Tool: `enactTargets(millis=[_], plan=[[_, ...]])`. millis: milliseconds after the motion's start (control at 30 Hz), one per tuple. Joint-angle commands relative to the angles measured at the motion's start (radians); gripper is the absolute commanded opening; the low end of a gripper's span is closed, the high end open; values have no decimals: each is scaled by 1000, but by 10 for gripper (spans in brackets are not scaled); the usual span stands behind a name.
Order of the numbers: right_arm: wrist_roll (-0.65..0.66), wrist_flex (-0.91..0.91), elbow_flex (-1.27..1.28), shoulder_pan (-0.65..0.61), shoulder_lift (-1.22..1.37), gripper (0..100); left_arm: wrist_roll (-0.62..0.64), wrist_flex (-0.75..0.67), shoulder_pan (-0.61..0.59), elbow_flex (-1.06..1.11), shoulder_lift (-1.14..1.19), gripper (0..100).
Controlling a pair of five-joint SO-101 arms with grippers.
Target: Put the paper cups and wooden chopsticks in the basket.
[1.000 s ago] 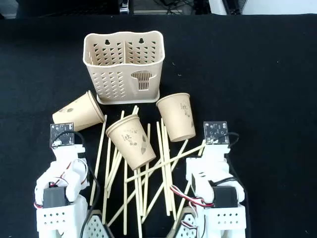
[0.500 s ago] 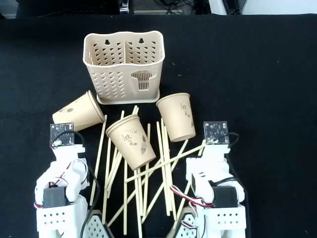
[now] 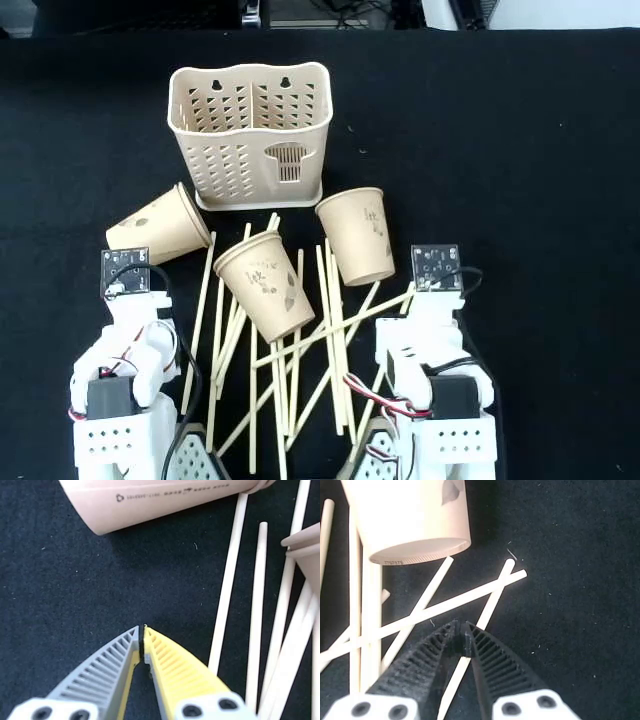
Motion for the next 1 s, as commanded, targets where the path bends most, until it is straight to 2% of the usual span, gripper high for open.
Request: enactTargets(millis=[0,400,600,800,967], plan=[[-2,3,-1,12,-36,15,-3,17,4,16,-6,36],[-5,3,-1,3,-36,15,-3,17,4,16,-6,36],[-8,3,-1,-101,-36,15,-3,17,5,16,-6,36],[-8,2,-1,-296,-36,15,-3,17,4,16,-6,36],[-6,-2,-85,-313,-36,15,-3,17,4,16,-6,36]])
